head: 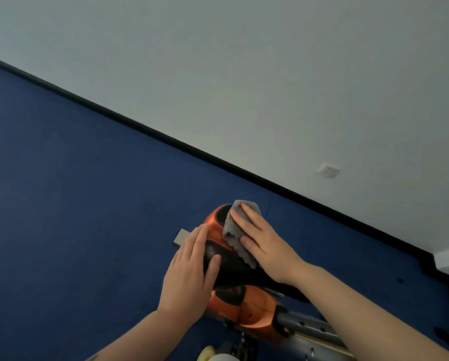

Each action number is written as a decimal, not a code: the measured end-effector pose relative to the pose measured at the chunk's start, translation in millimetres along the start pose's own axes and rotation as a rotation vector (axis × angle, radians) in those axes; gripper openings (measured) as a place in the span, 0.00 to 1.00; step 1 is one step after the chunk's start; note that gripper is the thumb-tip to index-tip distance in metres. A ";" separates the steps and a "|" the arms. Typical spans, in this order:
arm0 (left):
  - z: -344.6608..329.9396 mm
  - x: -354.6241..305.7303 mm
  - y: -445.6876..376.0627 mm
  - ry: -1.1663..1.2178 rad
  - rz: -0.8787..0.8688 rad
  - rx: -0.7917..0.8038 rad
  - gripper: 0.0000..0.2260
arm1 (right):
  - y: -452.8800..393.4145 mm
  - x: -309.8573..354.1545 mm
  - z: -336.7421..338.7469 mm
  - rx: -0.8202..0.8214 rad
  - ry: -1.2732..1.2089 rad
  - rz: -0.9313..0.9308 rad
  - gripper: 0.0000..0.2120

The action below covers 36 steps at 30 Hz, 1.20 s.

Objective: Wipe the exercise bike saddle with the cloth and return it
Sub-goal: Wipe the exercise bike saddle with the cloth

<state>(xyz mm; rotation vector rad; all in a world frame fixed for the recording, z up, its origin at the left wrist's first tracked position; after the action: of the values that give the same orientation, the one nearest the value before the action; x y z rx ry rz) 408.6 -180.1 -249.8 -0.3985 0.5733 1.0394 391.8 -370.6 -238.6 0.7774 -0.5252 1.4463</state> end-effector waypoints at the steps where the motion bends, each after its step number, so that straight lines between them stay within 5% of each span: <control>1: -1.3 -1.3 1.8 0.019 0.018 -0.011 0.28 | -12.0 1.1 0.5 -0.012 -0.056 -0.037 0.24; 5: -4.1 -3.2 6.1 0.045 0.066 -0.029 0.26 | -40.4 22.7 -4.0 -0.074 0.075 -0.045 0.20; 10: -2.8 0.4 6.0 0.008 0.019 -0.047 0.27 | -15.7 12.3 2.9 0.159 0.298 0.215 0.23; 14: -4.9 -3.0 3.7 0.022 0.042 -0.075 0.27 | -44.2 19.6 0.8 0.028 0.082 0.041 0.20; 19: -1.1 -5.3 6.2 0.025 0.049 -0.038 0.27 | -45.0 37.9 -10.5 -0.134 0.189 -0.079 0.18; 28: 12.5 -22.3 -43.1 -0.098 -0.220 0.088 0.24 | 32.9 17.6 3.7 -0.116 0.311 -0.340 0.27; 32: 9.0 -28.7 -58.8 -0.163 -0.311 0.120 0.22 | -3.9 17.8 3.4 -0.137 0.108 -0.503 0.25; 36: 7.2 -26.2 -58.7 -0.156 -0.307 0.132 0.21 | 14.2 24.6 -5.9 -0.276 0.153 -0.422 0.23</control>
<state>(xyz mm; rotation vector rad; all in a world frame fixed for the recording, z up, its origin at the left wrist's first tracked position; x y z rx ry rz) 452.5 -220.9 -225.6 -0.2754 0.4225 0.7257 379.0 -350.3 -222.2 0.5141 -0.4032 1.0061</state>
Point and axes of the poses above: each hand's wrist, its own y-axis away from the middle knuckle, its own z-axis out of the back of the hand, x = y × z, the point moved 3 cm from there along -y, towards the middle knuckle, and after that the axes turned 7 degrees about -y, right-handed, at the moved point
